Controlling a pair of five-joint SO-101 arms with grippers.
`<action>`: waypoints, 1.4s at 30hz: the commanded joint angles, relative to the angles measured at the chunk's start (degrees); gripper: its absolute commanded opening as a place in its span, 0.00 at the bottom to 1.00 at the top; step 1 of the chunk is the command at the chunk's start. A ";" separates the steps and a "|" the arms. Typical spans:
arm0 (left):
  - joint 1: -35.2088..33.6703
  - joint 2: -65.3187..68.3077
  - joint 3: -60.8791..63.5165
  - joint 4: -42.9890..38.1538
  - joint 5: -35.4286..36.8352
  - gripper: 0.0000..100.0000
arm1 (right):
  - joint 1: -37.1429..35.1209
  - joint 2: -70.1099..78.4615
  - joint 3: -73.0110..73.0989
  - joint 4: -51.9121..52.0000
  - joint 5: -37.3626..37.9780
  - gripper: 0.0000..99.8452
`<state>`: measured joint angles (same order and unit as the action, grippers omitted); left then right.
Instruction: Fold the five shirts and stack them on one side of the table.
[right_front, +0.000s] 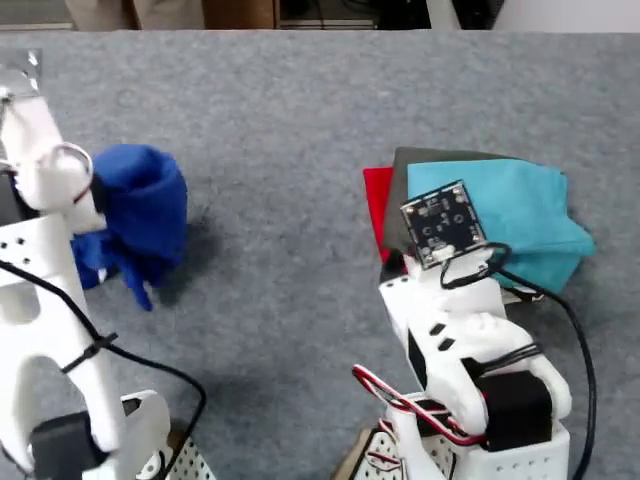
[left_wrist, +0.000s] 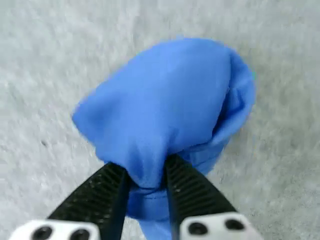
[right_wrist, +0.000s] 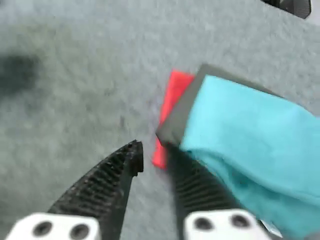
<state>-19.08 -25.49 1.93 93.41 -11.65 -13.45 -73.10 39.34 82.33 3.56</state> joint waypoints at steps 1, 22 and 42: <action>-1.93 -4.26 7.03 -1.93 3.60 0.18 | -3.03 -0.48 -3.82 -3.69 -7.82 0.36; -38.59 -29.93 42.02 -14.15 8.26 0.23 | -41.36 62.11 -24.22 -16.00 -16.26 0.43; -41.32 -33.63 50.11 -15.47 1.49 0.23 | -34.68 113.80 -57.10 2.02 -16.35 0.43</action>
<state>-60.22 -58.29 52.13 78.73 -10.07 -50.81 36.88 -12.79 78.20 -12.53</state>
